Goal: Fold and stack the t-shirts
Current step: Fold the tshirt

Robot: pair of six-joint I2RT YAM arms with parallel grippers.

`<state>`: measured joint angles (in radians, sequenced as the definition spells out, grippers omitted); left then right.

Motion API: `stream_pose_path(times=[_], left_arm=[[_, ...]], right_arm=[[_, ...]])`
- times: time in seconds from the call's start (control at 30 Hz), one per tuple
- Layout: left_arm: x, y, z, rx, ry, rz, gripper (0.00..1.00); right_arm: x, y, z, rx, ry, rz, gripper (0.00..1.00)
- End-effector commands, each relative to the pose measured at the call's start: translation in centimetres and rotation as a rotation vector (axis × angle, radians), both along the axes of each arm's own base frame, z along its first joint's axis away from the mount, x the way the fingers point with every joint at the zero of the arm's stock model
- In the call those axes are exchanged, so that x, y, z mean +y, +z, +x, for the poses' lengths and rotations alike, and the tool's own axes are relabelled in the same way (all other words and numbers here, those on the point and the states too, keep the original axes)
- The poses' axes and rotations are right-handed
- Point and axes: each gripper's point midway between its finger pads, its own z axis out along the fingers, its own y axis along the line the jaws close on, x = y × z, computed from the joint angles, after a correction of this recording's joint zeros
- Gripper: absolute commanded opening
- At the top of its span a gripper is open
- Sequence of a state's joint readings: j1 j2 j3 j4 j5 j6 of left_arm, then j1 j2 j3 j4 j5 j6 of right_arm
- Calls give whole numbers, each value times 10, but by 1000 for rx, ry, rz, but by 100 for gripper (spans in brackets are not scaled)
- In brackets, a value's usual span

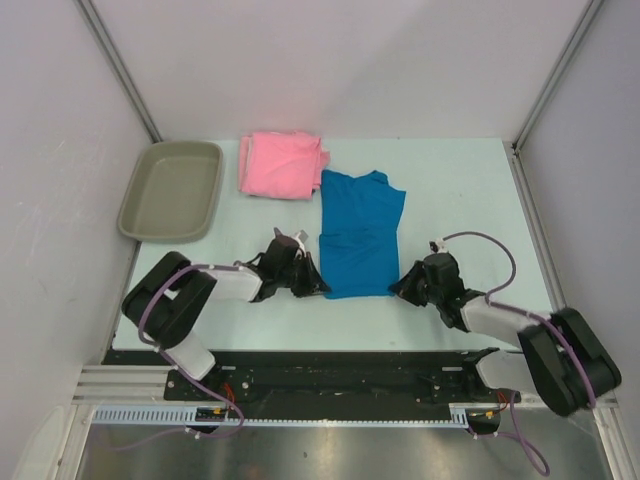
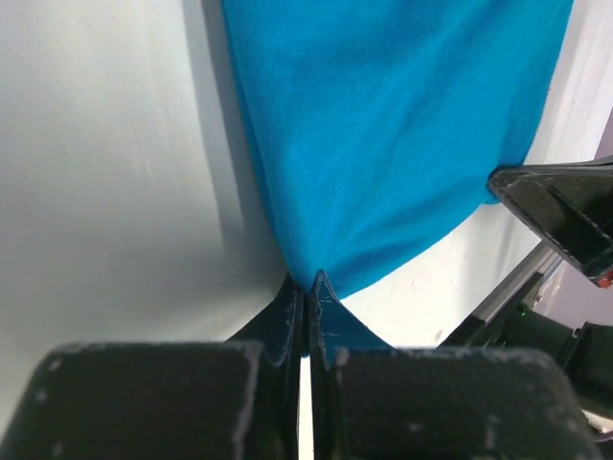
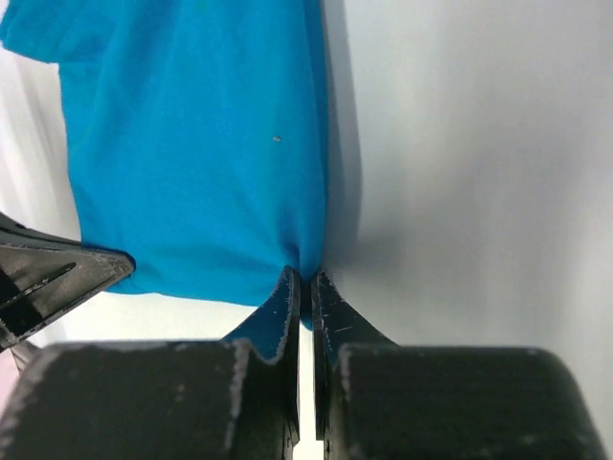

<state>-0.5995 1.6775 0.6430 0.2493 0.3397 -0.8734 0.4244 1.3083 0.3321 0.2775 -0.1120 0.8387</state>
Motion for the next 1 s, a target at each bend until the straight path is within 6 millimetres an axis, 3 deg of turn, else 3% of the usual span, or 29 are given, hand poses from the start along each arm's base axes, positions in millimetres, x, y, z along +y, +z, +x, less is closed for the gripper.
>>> stream_pose_path(times=[0.0, 0.07, 0.13, 0.17, 0.33, 0.43, 0.47, 0.5, 0.53, 0.6, 0.67, 0.7, 0.77, 0.8, 0.97], left_arm=[[24, -27, -62, 119, -11, 123, 0], [20, -17, -75, 98, -17, 111, 0], [24, -19, -94, 98, -27, 137, 0], [22, -7, -98, 78, -18, 113, 0], [26, 7, -133, 57, -28, 113, 0], [28, 28, -138, 10, -14, 87, 0], [28, 41, -136, -22, -7, 59, 0], [23, 57, -132, -50, -9, 33, 0], [28, 61, -133, -51, -6, 52, 0], [23, 98, -120, -140, 6, 15, 0], [26, 113, -117, -177, -3, 37, 0], [22, 136, -107, -224, 15, 21, 0], [20, 144, -102, -255, -4, 55, 0], [14, 161, -95, -286, 2, 39, 0], [-2, 177, -71, -349, -22, 71, 0]], right_arm=[[-12, 0, -37, 20, 14, -94, 0], [-12, 15, -56, -8, 37, -109, 0], [-16, 24, -64, -38, 23, -124, 0], [-17, 35, -73, -63, 36, -113, 0], [-6, 55, -108, -113, 94, -105, 0], [3, 72, -119, -177, 124, -108, 0], [7, 77, -121, -198, 144, -108, 0], [10, 95, -117, -238, 129, -98, 0], [18, 99, -123, -252, 169, -112, 0], [23, 126, -117, -308, 151, -113, 0], [31, 136, -115, -343, 177, -159, 0], [31, 142, -110, -365, 161, -173, 0], [37, 159, -101, -426, 165, -197, 0], [38, 164, -97, -443, 157, -201, 0], [42, 185, -64, -492, 147, -159, 0]])
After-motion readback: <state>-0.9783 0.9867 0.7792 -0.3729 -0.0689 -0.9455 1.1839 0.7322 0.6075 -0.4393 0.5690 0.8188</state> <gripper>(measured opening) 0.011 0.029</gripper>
